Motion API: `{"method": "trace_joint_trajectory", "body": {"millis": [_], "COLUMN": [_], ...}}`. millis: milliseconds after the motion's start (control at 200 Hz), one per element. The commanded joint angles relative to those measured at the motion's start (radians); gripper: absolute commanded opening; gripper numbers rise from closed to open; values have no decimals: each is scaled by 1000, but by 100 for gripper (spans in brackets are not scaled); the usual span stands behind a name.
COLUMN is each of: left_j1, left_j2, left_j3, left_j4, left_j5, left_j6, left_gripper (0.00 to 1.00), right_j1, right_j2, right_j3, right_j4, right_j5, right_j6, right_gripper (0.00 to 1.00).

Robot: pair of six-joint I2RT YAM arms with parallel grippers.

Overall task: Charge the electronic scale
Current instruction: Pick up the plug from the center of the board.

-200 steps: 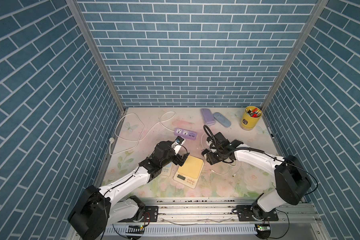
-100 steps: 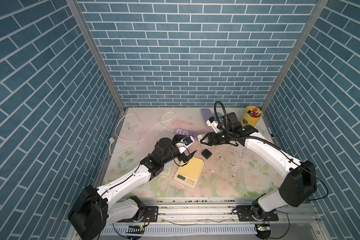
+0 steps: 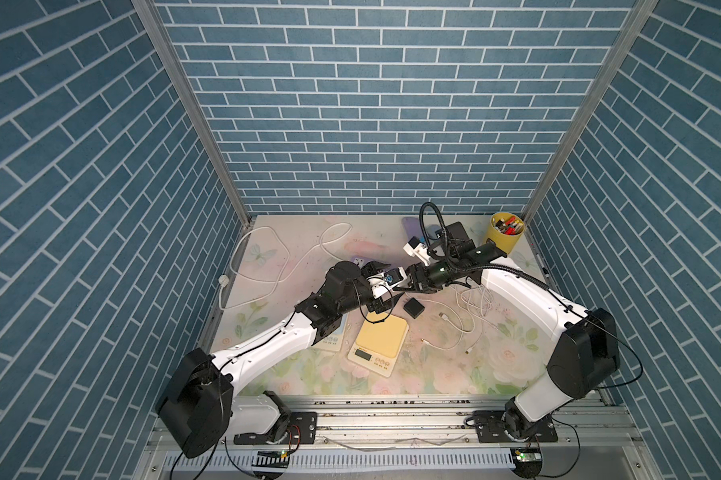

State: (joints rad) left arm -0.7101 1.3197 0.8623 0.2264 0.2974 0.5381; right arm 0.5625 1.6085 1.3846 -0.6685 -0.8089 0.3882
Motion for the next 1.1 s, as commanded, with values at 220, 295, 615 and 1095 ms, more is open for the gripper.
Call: {"method": "trace_joint_trajectory", "body": {"millis": [220,295,615,1095], "left_j1": [-6,-5,15,234], "left_j2": [62,62,35,357], "left_j3": [61,65,90,442], "left_j4": [-75,-77,-107,-521], "left_j5": [24,20,15,-269], "left_j6": [-29,-39,-109,-420], "left_gripper": [76,67,21,0], "right_j1": [1,0,0,1], "right_j2": [17,20,35,294], "right_j3": [50,50,83,300], "right_j4": [-29,-29,-34,-4], "right_j5": [-61,-59,-6,604], "right_j6": [-27,-29,-31,93], "right_gripper": [44,44,80,72]}}
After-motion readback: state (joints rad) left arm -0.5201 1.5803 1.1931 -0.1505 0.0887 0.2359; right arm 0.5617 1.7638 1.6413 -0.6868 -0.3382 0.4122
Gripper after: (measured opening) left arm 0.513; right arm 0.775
